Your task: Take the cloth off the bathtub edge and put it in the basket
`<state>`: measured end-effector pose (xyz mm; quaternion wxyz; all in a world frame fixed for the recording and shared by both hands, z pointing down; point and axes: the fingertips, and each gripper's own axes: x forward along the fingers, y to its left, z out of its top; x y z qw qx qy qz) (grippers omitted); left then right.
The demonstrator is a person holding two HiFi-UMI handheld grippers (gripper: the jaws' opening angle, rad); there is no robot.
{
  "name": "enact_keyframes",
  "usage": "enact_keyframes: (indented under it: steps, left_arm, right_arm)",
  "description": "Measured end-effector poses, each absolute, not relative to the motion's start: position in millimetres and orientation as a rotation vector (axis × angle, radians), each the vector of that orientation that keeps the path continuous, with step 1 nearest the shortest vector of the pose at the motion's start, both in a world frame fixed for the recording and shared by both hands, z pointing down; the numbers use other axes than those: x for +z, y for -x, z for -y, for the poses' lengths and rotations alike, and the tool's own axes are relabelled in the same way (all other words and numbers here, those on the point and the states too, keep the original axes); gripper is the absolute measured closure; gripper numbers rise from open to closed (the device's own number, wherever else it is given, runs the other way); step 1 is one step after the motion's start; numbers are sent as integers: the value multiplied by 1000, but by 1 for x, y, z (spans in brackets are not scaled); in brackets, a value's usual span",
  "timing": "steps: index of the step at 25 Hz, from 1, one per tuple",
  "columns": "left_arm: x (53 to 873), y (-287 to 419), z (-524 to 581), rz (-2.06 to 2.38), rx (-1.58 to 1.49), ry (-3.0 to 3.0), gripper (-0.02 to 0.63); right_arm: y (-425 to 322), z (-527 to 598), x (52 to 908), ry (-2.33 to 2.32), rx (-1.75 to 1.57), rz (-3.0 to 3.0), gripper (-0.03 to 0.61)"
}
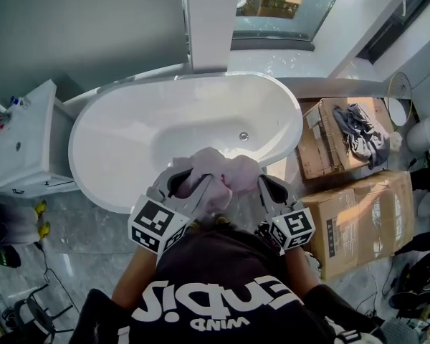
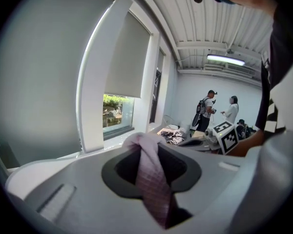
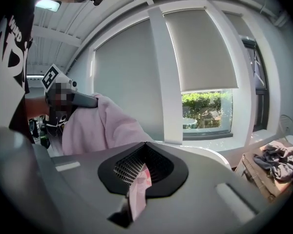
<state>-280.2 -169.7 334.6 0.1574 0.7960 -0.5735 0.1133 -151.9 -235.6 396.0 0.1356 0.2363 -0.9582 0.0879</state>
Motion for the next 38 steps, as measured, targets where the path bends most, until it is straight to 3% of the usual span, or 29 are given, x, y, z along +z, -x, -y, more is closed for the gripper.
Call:
enact_keyframes:
  steps: [13,38]
  left_arm:
    - [315,192,199,1190,301,-2622,540]
    - [310,-31,131,159,365,-2926,541]
  right_arm:
    - [31,226,370,-1367,253,2588,569]
    - [-187,-11,362,-2416,318,1790,569]
